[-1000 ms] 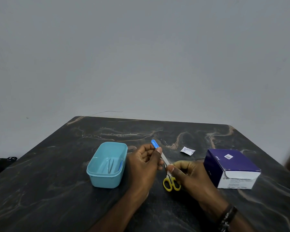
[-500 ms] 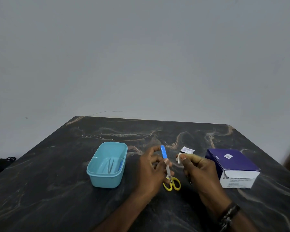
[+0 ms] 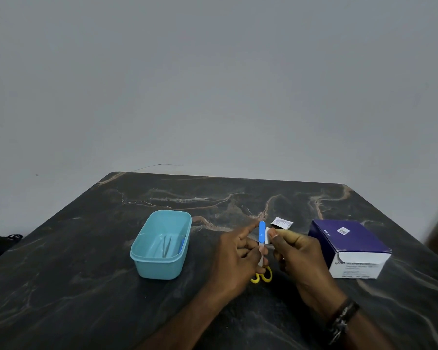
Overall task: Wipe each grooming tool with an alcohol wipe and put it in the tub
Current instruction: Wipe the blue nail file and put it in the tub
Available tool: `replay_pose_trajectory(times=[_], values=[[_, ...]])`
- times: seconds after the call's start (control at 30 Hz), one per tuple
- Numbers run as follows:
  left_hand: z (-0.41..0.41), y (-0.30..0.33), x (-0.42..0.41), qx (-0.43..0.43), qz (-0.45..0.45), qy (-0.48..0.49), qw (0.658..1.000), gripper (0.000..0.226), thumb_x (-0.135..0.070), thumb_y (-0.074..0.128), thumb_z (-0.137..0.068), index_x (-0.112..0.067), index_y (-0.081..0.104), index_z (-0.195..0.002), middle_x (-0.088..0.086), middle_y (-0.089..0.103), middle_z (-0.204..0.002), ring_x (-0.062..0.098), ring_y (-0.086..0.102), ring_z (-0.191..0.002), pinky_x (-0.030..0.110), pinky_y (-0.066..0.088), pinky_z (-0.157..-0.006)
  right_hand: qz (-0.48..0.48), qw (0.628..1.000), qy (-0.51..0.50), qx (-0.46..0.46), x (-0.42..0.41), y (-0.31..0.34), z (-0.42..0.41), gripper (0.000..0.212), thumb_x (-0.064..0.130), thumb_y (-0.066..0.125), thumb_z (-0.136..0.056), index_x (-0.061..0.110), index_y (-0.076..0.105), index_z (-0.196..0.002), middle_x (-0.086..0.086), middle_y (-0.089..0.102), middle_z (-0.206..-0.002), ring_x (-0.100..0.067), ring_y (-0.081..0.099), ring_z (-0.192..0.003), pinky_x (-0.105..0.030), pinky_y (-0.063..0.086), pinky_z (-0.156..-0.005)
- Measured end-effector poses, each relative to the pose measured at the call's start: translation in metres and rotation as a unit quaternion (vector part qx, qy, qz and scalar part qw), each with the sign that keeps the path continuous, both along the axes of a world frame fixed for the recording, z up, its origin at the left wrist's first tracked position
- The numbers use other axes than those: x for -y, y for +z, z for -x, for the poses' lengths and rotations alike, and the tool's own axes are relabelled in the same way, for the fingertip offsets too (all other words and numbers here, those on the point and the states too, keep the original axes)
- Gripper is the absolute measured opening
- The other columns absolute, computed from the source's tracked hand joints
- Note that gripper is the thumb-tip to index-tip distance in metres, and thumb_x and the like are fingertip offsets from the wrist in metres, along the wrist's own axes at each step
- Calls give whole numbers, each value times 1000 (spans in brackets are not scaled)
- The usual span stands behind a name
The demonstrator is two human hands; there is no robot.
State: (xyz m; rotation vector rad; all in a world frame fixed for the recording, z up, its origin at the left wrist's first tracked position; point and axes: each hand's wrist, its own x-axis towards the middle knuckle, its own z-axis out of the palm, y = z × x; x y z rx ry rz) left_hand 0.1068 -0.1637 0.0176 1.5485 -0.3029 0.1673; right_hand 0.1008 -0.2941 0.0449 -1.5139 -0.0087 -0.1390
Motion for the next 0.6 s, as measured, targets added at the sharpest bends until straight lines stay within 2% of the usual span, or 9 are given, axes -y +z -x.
replay_pose_trajectory(times=[0.1, 0.27, 0.33, 0.47, 0.53, 0.6], values=[[0, 0, 0, -1, -9, 0, 1000, 52, -1, 64, -88, -18, 52, -136, 11, 74, -81, 22, 72, -70, 31, 60, -61, -21, 1000, 9, -7, -1, -1, 0, 18, 9, 56, -95, 0, 72, -94, -3, 63, -50, -2, 50, -35, -13, 38, -36], [1, -1, 0, -2, -2, -6, 1000, 51, 0, 63, -88, -19, 54, -134, 6, 74, -77, 21, 73, -67, 32, 60, -60, -43, 999, 24, -23, -1, -4, -1, 18, 10, 56, -95, 0, 71, -94, 0, 58, -45, -4, 47, -34, -14, 39, -36], [1, -1, 0, -5, 0, -9, 1000, 50, 1, 62, -89, -20, 54, -133, 8, 74, -77, 20, 72, -65, 30, 59, -58, -33, 999, 28, -21, -1, -5, -2, 19, 11, 57, -95, 1, 72, -92, -6, 60, -50, -8, 51, -38, -18, 42, -38], [2, 0, 1, -5, 2, -14, 1000, 50, 5, 59, -88, -22, 56, -131, 15, 73, -78, 18, 70, -61, 25, 56, -53, 4, 1000, 25, 1, -1, -9, -3, 16, 17, 64, -91, 6, 75, -89, -24, 72, -76, -31, 66, -63, -35, 56, -58], [2, 0, 1, 1, -4, -14, 1000, 51, 5, 60, -88, -26, 56, -129, 15, 73, -79, 19, 71, -61, 26, 57, -53, 17, 1000, 9, 7, 0, -11, -5, 13, 17, 66, -89, 7, 74, -88, -23, 74, -80, -35, 70, -70, -44, 58, -68], [2, 0, 1, 5, -10, -15, 1000, 51, 4, 60, -89, -30, 55, -127, 15, 74, -80, 20, 72, -63, 27, 58, -54, 26, 1000, 0, 14, 1, -12, -6, 16, 19, 68, -87, 5, 74, -84, -23, 73, -78, -35, 69, -68, -47, 57, -69]])
